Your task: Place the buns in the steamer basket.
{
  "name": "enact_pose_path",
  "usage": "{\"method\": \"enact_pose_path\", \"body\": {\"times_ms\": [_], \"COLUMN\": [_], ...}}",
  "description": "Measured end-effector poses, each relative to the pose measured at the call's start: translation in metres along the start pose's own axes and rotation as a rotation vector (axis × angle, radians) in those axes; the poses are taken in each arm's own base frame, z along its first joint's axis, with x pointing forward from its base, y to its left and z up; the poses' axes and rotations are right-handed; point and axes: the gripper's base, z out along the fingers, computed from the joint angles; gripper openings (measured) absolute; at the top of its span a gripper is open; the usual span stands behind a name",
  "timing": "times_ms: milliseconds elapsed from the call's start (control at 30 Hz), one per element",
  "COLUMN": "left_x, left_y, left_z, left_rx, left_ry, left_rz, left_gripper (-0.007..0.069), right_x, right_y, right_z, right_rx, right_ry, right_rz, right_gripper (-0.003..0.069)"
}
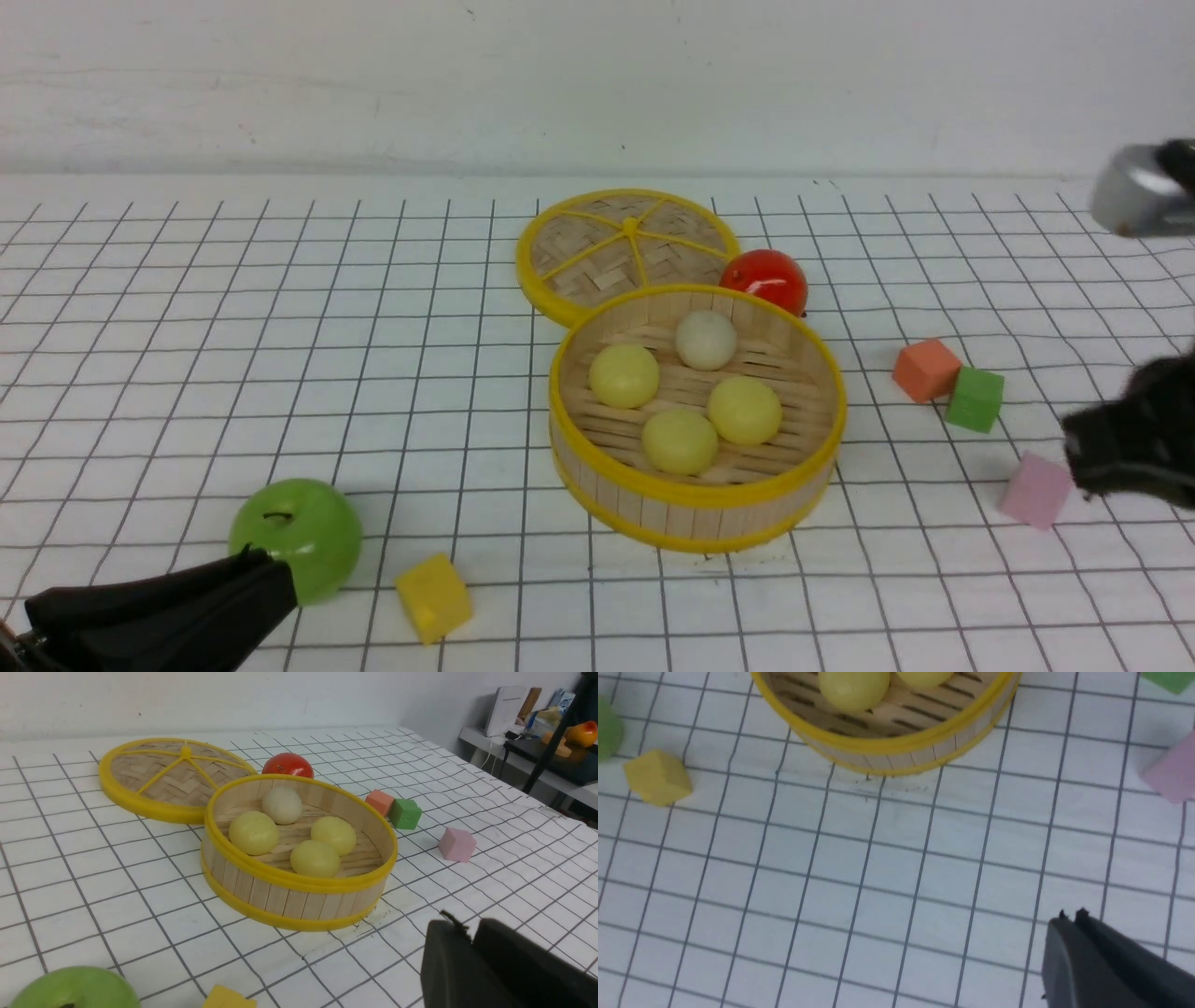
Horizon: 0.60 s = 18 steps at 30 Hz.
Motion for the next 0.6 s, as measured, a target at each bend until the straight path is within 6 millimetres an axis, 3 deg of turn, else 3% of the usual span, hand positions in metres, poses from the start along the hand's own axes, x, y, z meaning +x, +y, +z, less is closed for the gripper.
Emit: {"method": "enact_pose_path", "body": {"times_ms": [33,100,167,267,367,433,600], "left_x": [0.0,0.0,0.0,0.0,0.0,0.0,0.001], "left_y": [0.0,0.0,0.0,0.0,0.0,0.0,0.0], "left_z": [0.0,0.0,0.0,0.0,0.0,0.0,0.001], "left_rx": [0.0,0.0,0.0,0.0,0.0,0.0,-0.001], "left_ry": [0.0,0.001,0.001,0.001,0.003,0.004,0.01], "left_rz": [0.0,0.0,0.0,0.0,0.0,0.0,0.0], "left_gripper": [0.0072,0.0074,0.0075,0.0079,0.0081,0.0082,0.0089], "right_x": [0.002,0.032,0.045,0.087,0.108,0.114,0.127], "right_y": [0.0,-0.004,-0.005,-0.011,-0.021,-0.025,-0.039], "right_z": [-0.002,-0.032,-0.046,-0.089,-0.103,-0.1,-0.047], "right_rx": [-0.002,-0.024,-0.037,-0.067,0.009,0.063,0.18], "right_ry": [-0.004,-0.08,-0.126,-0.324,-0.489,-0.532,-0.649], "right_rz": [0.0,-0.002,-0.006,-0.036,-0.062,-0.051,0.013], "right_gripper": [-0.0021,-0.0021,-0.0021,-0.0021,-0.0021,-0.002,-0.002]}}
